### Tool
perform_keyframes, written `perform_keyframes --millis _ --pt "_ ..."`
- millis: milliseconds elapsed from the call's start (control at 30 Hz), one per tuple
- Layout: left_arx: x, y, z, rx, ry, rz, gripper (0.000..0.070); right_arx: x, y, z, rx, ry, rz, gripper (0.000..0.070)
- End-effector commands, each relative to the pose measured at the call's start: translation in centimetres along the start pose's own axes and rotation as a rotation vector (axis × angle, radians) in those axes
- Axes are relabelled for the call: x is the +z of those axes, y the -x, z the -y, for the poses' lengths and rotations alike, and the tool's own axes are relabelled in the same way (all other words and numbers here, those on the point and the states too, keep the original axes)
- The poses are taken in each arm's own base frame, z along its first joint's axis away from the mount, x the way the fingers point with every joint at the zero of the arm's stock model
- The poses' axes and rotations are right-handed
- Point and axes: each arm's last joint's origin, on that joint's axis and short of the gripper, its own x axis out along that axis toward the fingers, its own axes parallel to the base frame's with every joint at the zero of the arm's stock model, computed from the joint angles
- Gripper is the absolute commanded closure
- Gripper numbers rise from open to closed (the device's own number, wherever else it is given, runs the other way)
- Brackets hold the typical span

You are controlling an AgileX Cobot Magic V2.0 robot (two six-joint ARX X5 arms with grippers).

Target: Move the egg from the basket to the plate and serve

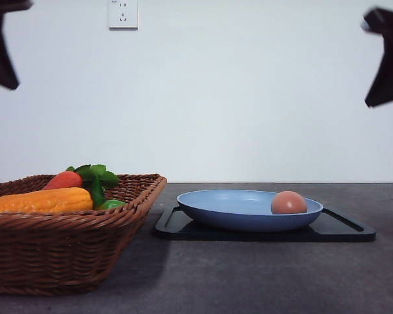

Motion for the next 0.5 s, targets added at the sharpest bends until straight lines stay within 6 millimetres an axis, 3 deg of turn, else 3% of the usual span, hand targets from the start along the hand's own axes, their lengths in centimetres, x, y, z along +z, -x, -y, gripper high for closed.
perform_keyframes --millis 0,167,467 --pt "-0.8 0.4 -0.1 -0.013 0.038 0.039 0.07 -0.7 -0.1 -0.1 0.014 -0.021 0.05 0.07" --pt "-2.3 1.9 -0.6 -0.015 0.093 0.043 0.07 -1.9 0.0 0.0 0.013 -0.041 0.053 0.07" --pt "-1.9 2.3 -0.7 -0.022 0.104 0.089 0.07 -1.8 0.0 0.0 0.013 -0.04 0.061 0.07"
